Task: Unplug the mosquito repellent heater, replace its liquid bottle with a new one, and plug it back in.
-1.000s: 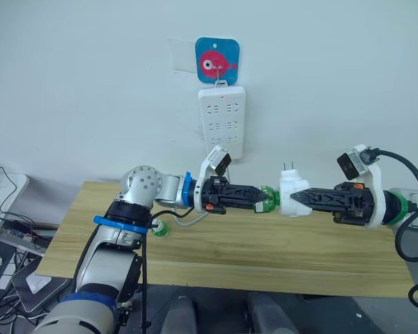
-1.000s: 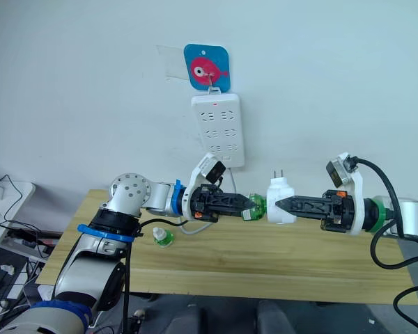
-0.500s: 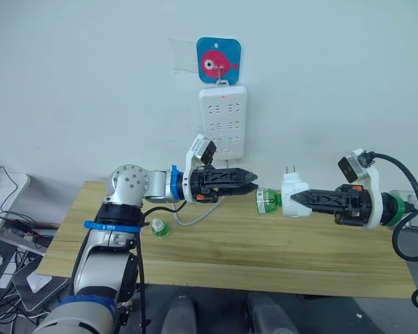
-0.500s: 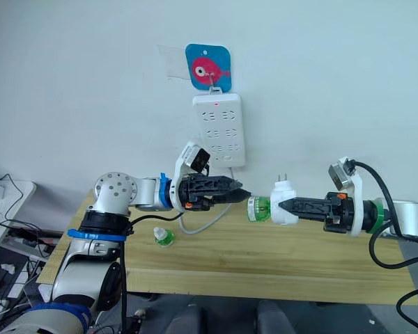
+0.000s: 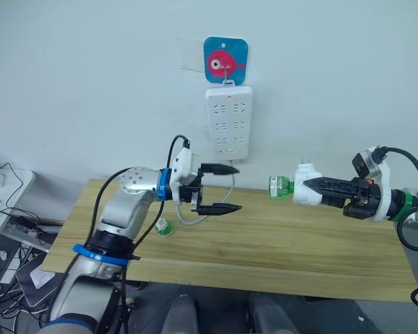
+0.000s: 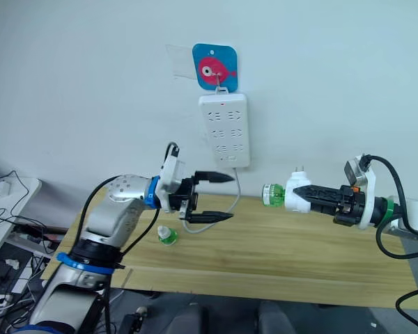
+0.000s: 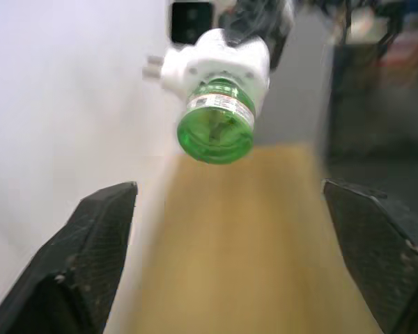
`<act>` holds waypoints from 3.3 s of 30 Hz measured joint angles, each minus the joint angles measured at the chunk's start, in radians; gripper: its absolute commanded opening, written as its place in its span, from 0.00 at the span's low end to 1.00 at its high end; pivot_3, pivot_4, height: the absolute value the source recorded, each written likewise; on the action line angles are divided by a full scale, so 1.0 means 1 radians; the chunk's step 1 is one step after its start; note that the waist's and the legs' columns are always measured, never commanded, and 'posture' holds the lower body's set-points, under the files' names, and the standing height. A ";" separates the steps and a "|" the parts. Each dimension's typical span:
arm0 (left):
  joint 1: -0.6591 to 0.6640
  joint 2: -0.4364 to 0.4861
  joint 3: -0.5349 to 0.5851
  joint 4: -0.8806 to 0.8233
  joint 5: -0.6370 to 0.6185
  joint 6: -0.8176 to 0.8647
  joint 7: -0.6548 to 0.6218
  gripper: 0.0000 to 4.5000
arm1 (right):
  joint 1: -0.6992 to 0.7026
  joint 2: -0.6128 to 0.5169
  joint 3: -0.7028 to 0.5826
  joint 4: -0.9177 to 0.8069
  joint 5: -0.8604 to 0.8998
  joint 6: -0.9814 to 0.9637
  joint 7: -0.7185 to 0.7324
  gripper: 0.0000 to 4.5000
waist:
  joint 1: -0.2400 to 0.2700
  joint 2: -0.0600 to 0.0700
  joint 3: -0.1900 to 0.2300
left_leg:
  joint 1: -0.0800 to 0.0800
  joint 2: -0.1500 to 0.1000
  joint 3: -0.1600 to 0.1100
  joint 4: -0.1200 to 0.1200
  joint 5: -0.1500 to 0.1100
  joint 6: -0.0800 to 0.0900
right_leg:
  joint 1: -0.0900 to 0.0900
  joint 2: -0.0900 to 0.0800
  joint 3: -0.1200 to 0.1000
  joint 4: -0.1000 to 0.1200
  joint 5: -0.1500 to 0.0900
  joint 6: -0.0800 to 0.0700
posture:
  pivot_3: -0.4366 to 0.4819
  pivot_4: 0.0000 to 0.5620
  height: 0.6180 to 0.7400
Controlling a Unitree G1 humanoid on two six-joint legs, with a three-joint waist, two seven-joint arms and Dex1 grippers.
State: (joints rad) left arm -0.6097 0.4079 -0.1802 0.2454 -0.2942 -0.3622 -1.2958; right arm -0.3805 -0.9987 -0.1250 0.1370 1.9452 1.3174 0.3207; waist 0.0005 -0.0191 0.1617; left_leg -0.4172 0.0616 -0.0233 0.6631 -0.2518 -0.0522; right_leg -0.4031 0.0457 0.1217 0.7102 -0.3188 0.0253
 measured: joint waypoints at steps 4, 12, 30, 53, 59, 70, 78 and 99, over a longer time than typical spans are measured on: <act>-0.109 -0.062 0.003 0.232 0.155 -0.523 0.062 0.99 | -0.030 0.025 0.000 0.002 0.000 0.005 -0.008 0.66 | 0.005 0.000 0.000 | -0.001 0.000 0.000 -0.001 -0.001 0.001 | 0.000 0.000 0.001 -0.002 0.000 0.000 | 0.54 0.27 1.00; -0.190 -0.115 -0.050 0.456 0.247 -0.864 0.188 0.99 | -0.070 0.074 0.014 0.002 0.000 0.021 -0.028 0.66 | 0.005 0.000 0.000 | -0.002 0.000 -0.001 0.000 -0.001 0.002 | 0.000 0.000 -0.001 -0.001 0.000 0.001 | 0.54 0.27 1.00; -0.237 -0.113 -0.171 0.549 0.280 -0.953 0.346 0.50 | -0.073 0.118 0.014 -0.018 0.000 0.025 -0.049 0.66 | -0.002 0.000 0.000 | -0.001 0.000 -0.001 0.001 -0.001 0.002 | -0.001 0.000 -0.001 0.002 0.000 0.001 | 0.51 0.26 1.00; -0.227 0.102 -0.066 0.082 -0.758 1.520 0.100 0.50 | -0.025 -0.012 0.025 -0.127 -0.089 0.049 0.034 0.66 | -0.032 0.000 0.000 | -0.002 0.002 -0.009 0.000 0.000 0.003 | -0.001 0.003 -0.008 0.004 -0.001 0.000 | 0.51 0.26 1.00; -0.207 0.111 -0.008 0.058 -0.718 1.544 0.062 0.50 | 0.000 -0.040 -0.003 -0.074 -0.208 0.044 0.049 0.66 | -0.031 0.000 0.000 | -0.001 0.002 -0.008 0.001 0.000 0.003 | -0.001 0.003 -0.006 0.004 -0.001 0.000 | 0.51 0.28 1.00; -0.151 0.094 0.047 -0.012 -0.659 1.553 0.097 0.50 | 0.006 -0.041 0.342 0.250 -1.166 -0.292 0.129 0.66 | -0.025 0.002 0.002 | -0.001 0.001 -0.003 0.000 0.000 0.003 | -0.002 0.002 -0.003 0.003 -0.001 0.000 | 0.57 0.31 1.00; -0.092 0.099 0.071 -0.077 -0.646 1.559 0.108 0.50 | -0.064 0.045 0.372 0.480 -1.443 -0.382 0.251 0.66 | -0.028 0.003 0.004 | 0.002 0.001 -0.002 0.000 0.000 0.003 | -0.002 0.002 -0.002 0.005 -0.001 -0.001 | 0.60 0.32 1.00; -0.069 0.101 0.074 -0.119 -0.623 1.558 0.106 0.50 | -0.130 0.071 0.238 0.536 -1.651 -0.337 0.432 0.98 | -0.005 0.004 0.010 | 0.001 0.000 -0.002 0.000 0.000 0.003 | -0.001 0.002 -0.002 0.004 -0.001 -0.001 | 0.56 0.30 1.00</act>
State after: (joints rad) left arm -0.6784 0.5094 -0.1061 0.1265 -0.9169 1.1960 -1.1895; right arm -0.5105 -0.9273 0.1125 0.6729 0.2941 0.9808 0.7527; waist -0.0044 -0.0153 0.1721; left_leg -0.4160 0.0620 -0.0255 0.6633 -0.2517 -0.0494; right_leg -0.4040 0.0472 0.1202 0.7145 -0.3195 0.0247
